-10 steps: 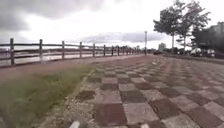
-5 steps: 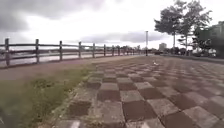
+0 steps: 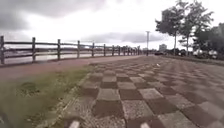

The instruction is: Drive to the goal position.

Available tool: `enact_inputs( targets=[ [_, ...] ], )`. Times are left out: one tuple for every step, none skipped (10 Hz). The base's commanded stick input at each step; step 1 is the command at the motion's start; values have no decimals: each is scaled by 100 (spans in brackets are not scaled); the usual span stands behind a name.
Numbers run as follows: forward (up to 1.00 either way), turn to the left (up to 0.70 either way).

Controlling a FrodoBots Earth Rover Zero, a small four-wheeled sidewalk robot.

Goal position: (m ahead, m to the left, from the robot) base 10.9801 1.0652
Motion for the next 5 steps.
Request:
enact_inputs(
  targets=[
    [70, 0],
    [70, 0],
    [70, 0],
    [70, 0],
    [70, 0]
  ],
)
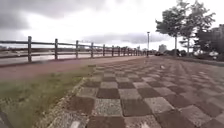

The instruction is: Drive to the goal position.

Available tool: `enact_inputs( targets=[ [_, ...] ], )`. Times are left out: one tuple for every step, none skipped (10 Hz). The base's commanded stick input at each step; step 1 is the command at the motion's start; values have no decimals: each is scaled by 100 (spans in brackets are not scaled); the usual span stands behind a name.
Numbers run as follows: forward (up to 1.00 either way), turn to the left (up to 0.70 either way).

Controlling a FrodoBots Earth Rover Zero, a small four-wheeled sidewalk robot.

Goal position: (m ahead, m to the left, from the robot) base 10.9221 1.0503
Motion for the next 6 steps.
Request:
enact_inputs(
  targets=[
    [70, 0],
    [70, 0],
    [70, 0],
    [70, 0],
    [70, 0],
    [70, 0]
  ],
)
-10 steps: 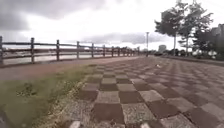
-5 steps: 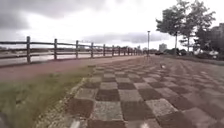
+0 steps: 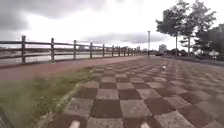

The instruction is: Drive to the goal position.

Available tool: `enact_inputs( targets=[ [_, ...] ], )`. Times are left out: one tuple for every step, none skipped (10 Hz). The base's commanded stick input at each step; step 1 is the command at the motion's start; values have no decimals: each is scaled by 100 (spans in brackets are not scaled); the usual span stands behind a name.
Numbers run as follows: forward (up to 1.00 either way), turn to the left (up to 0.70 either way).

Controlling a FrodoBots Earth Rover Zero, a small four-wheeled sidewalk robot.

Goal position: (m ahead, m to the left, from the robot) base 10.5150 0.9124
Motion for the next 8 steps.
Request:
enact_inputs(
  targets=[
    [70, 0],
    [70, 0],
    [70, 0],
    [70, 0],
    [70, 0],
    [70, 0],
    [70, 0],
    [70, 0]
  ],
)
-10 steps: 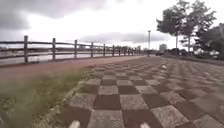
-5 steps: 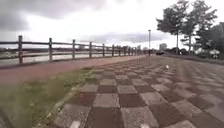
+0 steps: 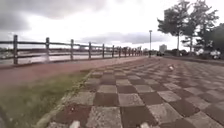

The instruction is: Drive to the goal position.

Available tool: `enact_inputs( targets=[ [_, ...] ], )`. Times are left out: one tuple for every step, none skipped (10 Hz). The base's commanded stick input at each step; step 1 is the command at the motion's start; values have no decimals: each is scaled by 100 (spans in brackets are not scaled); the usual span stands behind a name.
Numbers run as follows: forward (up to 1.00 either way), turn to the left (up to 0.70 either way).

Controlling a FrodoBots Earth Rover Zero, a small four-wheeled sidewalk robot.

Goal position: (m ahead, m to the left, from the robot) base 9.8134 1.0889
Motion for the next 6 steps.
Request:
enact_inputs(
  targets=[
    [70, 0],
    [70, 0],
    [70, 0],
    [70, 0],
    [70, 0],
    [70, 0]
  ],
)
